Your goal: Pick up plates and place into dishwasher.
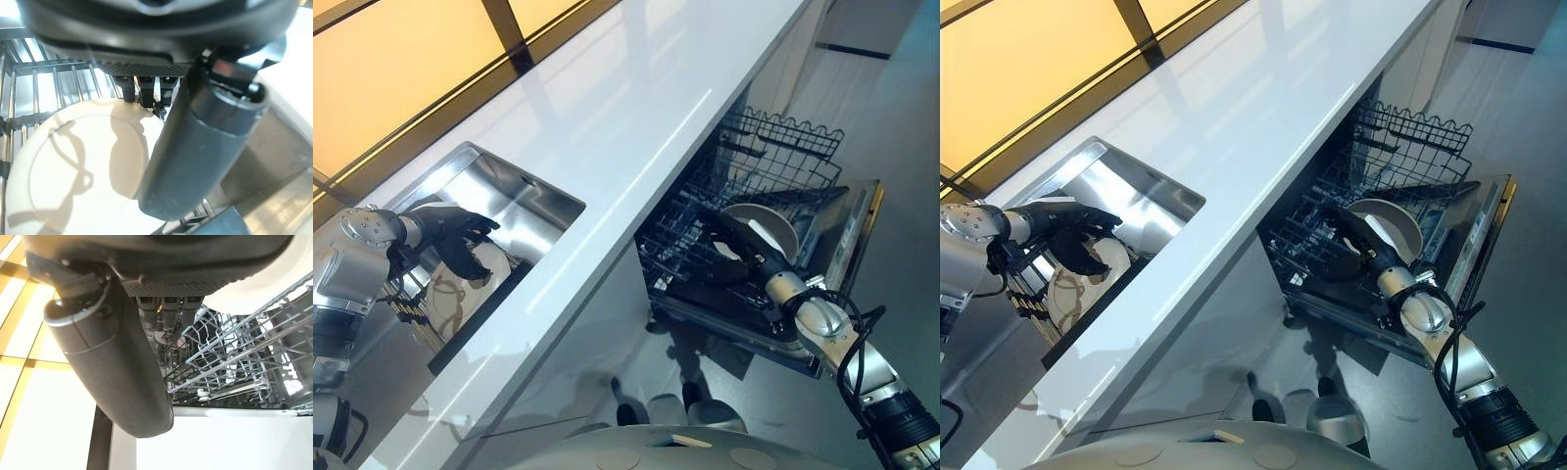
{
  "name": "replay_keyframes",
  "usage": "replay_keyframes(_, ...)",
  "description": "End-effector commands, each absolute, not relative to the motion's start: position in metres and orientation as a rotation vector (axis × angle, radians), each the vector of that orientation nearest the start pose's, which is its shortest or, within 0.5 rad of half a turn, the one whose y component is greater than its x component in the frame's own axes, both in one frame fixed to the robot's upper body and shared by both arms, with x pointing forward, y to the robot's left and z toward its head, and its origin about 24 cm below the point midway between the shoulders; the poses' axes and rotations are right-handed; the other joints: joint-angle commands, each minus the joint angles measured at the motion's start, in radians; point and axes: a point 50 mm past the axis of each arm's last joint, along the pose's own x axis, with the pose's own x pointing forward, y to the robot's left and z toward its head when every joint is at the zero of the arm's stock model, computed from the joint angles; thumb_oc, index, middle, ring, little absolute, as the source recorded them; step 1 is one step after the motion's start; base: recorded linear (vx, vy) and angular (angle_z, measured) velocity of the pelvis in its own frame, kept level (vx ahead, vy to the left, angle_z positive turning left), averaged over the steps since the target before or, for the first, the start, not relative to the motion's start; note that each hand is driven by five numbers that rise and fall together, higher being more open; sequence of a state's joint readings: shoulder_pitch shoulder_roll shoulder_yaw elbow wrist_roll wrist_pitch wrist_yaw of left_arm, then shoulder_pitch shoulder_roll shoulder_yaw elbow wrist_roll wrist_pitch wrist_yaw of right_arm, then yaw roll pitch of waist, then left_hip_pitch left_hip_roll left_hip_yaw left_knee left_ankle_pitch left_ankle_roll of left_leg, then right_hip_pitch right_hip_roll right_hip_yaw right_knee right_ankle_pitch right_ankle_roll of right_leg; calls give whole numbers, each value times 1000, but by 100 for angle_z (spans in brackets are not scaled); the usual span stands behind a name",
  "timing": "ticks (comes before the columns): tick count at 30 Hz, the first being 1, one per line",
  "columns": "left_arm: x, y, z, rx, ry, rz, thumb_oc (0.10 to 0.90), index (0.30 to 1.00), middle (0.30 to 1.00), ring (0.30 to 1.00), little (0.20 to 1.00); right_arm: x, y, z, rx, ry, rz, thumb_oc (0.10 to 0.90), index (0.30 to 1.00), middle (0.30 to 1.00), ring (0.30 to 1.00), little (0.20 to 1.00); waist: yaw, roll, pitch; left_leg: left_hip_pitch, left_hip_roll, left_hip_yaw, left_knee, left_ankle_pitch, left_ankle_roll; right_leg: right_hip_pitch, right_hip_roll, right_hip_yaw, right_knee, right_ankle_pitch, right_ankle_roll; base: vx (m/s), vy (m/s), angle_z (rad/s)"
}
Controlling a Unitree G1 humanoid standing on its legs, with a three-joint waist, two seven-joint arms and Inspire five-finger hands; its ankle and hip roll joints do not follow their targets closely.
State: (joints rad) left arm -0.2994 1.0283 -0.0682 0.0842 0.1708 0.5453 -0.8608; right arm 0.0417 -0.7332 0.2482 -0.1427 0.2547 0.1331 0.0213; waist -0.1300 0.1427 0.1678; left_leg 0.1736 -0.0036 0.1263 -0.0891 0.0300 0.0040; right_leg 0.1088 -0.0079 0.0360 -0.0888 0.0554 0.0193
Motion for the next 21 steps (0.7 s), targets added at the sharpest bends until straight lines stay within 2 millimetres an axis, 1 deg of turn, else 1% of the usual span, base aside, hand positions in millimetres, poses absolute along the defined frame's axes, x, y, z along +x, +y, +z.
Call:
replay_keyframes(1,251,306,121,766,727,-549,800,900,900,900,900,247,-194,112,-408,-129,311,800,900,900,900,900,54,-77,-56,-52,-88,-46,29,-36,24,-9,-10,-58,43,-35,86,3,11,5)
replay_keyframes(5,260,313,138,777,513,-382,800,900,900,900,900,248,-196,111,-405,-121,310,800,900,900,900,900,63,-81,-59,-54,-89,-51,27,-33,24,-9,-12,-67,43,-36,85,2,15,5)
replay_keyframes(7,265,319,153,807,376,-263,800,900,900,900,900,249,-195,109,-407,-119,308,800,900,900,900,900,67,-83,-62,-54,-91,-57,24,-31,24,-9,-12,-70,42,-37,84,11,12,5)
replay_keyframes(8,268,324,161,779,297,-197,800,900,900,900,900,250,-195,109,-405,-117,309,800,900,900,900,900,68,-85,-64,-54,-91,-60,22,-30,24,-8,-13,-72,42,-37,84,18,12,8)
replay_keyframes(9,273,330,178,777,183,-97,800,900,900,900,900,252,-194,106,-405,-113,307,800,900,900,900,900,71,-86,-68,-55,-91,-62,20,-29,23,-9,-14,-75,42,-38,83,23,13,11)
replay_keyframes(12,281,344,203,757,40,45,800,900,900,900,900,254,-190,102,-406,-108,314,800,900,900,900,900,73,-86,-77,-70,-91,-62,22,-20,20,-24,-16,-79,46,-31,80,-15,9,12)
replay_keyframes(14,285,347,214,733,-7,77,800,900,900,900,900,255,-187,98,-406,-103,319,800,900,900,900,900,71,-86,-80,-72,-91,-62,21,-19,20,-27,-18,-81,47,-30,79,11,9,4)
replay_keyframes(15,285,347,214,733,-8,76,800,900,900,900,900,255,-187,98,-406,-103,318,800,900,900,900,900,71,-87,-80,-72,-91,-62,21,-19,20,-27,-18,-82,47,-31,79,10,9,4)
replay_keyframes(18,292,350,234,716,-82,125,800,900,900,900,900,254,-182,91,-408,-95,333,800,900,900,900,900,64,-84,-85,-71,-89,-59,17,-19,19,-32,-19,-81,51,-32,79,6,5,2)
replay_keyframes(20,294,353,241,717,-106,143,800,900,900,900,900,252,-180,88,-412,-91,345,800,900,900,900,900,58,-82,-87,-70,-87,-55,14,-20,18,-34,-18,-78,52,-32,79,35,18,5)
replay_keyframes(21,294,355,244,738,-116,161,800,900,900,900,900,250,-179,87,-414,-88,354,800,900,900,900,900,51,-80,-88,-60,-88,-54,11,-30,18,-26,-17,-75,49,-40,83,55,22,1)
